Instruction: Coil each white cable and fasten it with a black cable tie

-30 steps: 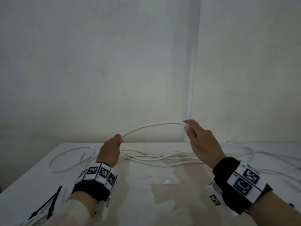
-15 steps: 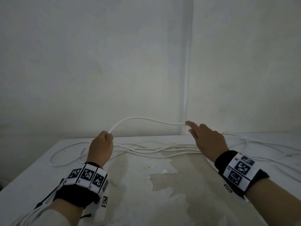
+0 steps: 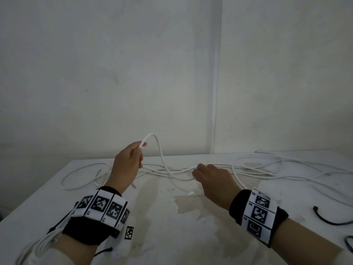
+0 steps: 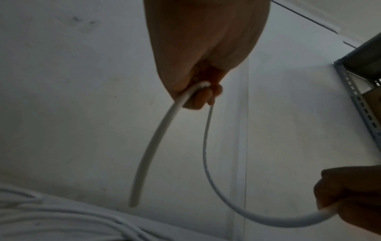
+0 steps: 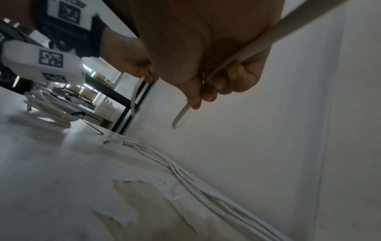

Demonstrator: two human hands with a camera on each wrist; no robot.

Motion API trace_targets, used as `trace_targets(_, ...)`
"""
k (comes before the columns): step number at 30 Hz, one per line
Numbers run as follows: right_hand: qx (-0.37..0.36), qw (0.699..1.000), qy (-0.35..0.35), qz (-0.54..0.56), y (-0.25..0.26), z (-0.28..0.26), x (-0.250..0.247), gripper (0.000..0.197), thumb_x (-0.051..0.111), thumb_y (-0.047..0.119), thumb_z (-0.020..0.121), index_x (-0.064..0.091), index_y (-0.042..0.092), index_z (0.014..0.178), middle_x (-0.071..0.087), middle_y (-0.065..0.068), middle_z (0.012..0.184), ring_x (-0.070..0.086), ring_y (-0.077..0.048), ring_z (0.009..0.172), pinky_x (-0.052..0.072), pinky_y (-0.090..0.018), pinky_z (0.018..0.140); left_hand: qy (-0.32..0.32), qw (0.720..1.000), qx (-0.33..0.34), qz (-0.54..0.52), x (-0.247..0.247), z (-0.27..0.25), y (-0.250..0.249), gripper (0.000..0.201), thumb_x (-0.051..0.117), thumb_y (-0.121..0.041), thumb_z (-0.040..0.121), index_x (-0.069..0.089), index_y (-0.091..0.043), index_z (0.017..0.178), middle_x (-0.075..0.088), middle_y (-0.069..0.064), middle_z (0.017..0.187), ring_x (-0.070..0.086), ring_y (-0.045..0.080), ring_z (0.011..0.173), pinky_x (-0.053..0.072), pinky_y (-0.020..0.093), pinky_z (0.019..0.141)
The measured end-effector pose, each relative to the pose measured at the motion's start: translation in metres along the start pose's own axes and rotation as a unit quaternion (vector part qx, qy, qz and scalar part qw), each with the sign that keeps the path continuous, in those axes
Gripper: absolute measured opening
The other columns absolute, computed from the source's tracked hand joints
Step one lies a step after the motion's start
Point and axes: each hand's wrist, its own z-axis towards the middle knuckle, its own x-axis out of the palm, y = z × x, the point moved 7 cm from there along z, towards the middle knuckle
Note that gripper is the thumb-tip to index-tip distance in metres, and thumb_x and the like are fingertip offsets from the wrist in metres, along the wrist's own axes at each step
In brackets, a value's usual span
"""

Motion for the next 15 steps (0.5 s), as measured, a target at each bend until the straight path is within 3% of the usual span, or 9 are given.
trace_targets(2, -0.044, 0.997, -0.059, 0.010, 0.009, -0.004, -0.013, 0.024, 0.073, 0.003, 0.051, 0.059, 0.019, 0.063, 0.054, 0.005, 0.062, 0.049, -0.014, 0.045, 0.015, -0.021, 0.041, 0.028, 1.000, 0.010, 0.010, 0.001, -0.002, 0.001, 0.023, 0.038, -0.019, 0.099, 0.059, -0.024, 0.107, 0.046, 0.000, 0.065, 0.045, 0.004, 0.043, 0.040, 0.011, 0.049)
trace_targets(4, -0.084, 0.989, -0.118, 0.034, 0.017, -0.008, -0.027, 0.018, 0.054, 0.002, 0.062, 0.058, 0.019, 0.064, 0.054, 0.005, 0.063, 0.049, -0.015, 0.046, 0.016, -0.020, 0.042, 0.036, 0.998, 0.031, 0.052, 0.003, -0.004, -0.002, 0.022, 0.041, -0.021, 0.098, 0.061, -0.024, 0.106, 0.046, -0.003, 0.063, 0.045, 0.003, 0.044, 0.037, 0.009, 0.046)
trace_targets(7, -0.103, 0.981, -0.143, 0.076, 0.026, -0.007, -0.043, 0.019, 0.061, 0.002, 0.063, 0.061, 0.021, 0.068, 0.056, 0.006, 0.066, 0.050, -0.015, 0.050, 0.018, -0.018, 0.042, 0.057, 0.994, 0.046, 0.086, 0.015, -0.012, -0.008, 0.020, 0.044, -0.021, 0.097, 0.065, -0.020, 0.095, 0.045, -0.004, 0.060, 0.044, 0.000, 0.045, 0.034, 0.011, 0.048)
trace_targets(8, -0.099, 0.980, -0.147, 0.092, 0.028, -0.005, -0.048, 0.013, 0.060, 0.008, 0.069, 0.062, 0.021, 0.070, 0.056, 0.006, 0.068, 0.051, -0.015, 0.051, 0.020, -0.017, 0.041, 0.074, 0.993, 0.037, 0.084, 0.022, -0.015, -0.008, 0.021, 0.045, -0.022, 0.096, 0.065, -0.016, 0.091, 0.046, -0.003, 0.059, 0.043, 0.000, 0.045, 0.033, 0.013, 0.047)
trace_targets(11, -0.069, 0.971, -0.160, 0.162, 0.022, 0.002, -0.065, 0.026, 0.040, 0.026, 0.084, 0.063, 0.020, 0.075, 0.059, 0.005, 0.072, 0.054, -0.016, 0.056, 0.029, -0.021, 0.039, 0.142, 0.989, 0.005, 0.052, 0.042, -0.027, -0.009, 0.035, 0.045, -0.029, 0.090, 0.068, -0.004, 0.088, 0.051, -0.006, 0.059, 0.041, 0.002, 0.043, 0.032, 0.022, 0.052)
trace_targets(13, -0.061, 0.966, -0.164, 0.191, 0.015, 0.005, -0.070, 0.029, 0.038, 0.027, 0.085, 0.064, 0.017, 0.077, 0.059, 0.003, 0.073, 0.056, -0.018, 0.057, 0.032, -0.022, 0.040, 0.202, 0.975, 0.029, 0.091, 0.055, -0.038, -0.018, 0.030, 0.040, -0.016, 0.095, 0.068, -0.011, 0.090, 0.061, -0.008, 0.070, 0.046, -0.001, 0.049, 0.035, 0.016, 0.055)
trace_targets(15, -0.050, 0.967, -0.173, 0.180, 0.005, 0.007, -0.072, 0.029, 0.041, 0.027, 0.086, 0.065, 0.015, 0.076, 0.060, 0.001, 0.074, 0.058, -0.021, 0.059, 0.037, -0.022, 0.044, 0.226, 0.971, 0.031, 0.076, 0.060, -0.045, -0.025, 0.040, 0.038, -0.025, 0.099, 0.068, -0.021, 0.073, 0.067, -0.006, 0.076, 0.051, -0.002, 0.057, 0.037, 0.012, 0.058)
